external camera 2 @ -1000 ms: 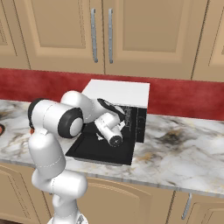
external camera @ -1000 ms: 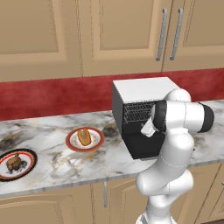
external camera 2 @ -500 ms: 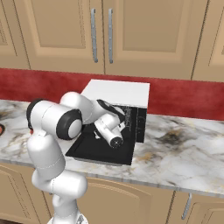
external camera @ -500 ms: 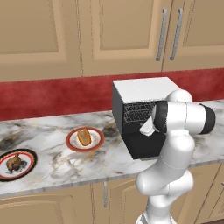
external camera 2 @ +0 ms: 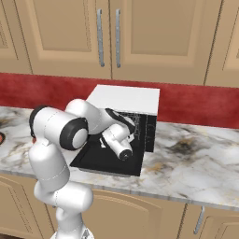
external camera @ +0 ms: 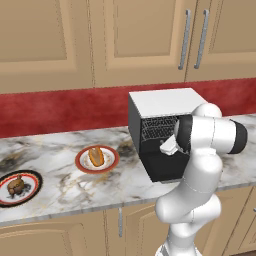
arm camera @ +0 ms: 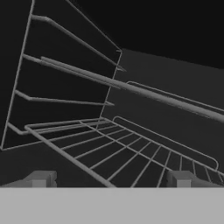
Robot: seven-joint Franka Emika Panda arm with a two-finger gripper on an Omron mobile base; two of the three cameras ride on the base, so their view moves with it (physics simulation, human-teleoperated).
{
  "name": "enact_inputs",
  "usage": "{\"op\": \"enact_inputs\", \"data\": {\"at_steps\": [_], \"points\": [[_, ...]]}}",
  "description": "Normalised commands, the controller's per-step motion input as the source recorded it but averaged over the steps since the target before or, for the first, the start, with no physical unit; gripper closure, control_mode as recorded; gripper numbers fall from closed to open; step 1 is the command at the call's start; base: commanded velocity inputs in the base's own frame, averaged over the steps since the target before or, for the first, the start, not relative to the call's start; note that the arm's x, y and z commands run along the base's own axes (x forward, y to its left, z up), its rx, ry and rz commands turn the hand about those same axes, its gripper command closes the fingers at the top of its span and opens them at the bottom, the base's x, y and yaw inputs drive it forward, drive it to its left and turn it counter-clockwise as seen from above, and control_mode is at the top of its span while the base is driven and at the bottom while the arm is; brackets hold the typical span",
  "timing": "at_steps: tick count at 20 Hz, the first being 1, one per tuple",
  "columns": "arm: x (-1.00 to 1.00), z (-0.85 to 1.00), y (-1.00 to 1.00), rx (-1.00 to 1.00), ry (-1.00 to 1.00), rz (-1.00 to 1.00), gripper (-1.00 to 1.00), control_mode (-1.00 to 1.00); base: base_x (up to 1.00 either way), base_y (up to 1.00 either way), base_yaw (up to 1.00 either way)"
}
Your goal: Open the toaster oven door. Place the hotdog bun on the bottom rack in the toaster oven and place the chicken drumstick on the top rack.
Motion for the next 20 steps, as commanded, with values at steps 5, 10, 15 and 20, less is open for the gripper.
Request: {"op": "enact_inputs", "data": {"at_steps": [5, 10, 15, 20], "points": [[0.19, -0.02, 0.0, 0.1, 0.0, 0.0, -1.0, -1.0, 0.0, 0.0, 0.0], [0.22, -0.02, 0.0, 0.07, 0.0, 0.0, -1.0, -1.0, 0.0, 0.0, 0.0], [0.11, -0.12, 0.01, 0.03, 0.03, 0.0, -1.0, -1.0, 0.0, 0.0, 0.0], [0.04, -0.22, 0.03, 0.0, 0.13, -0.05, -1.0, -1.0, 0.0, 0.0, 0.0]]}}
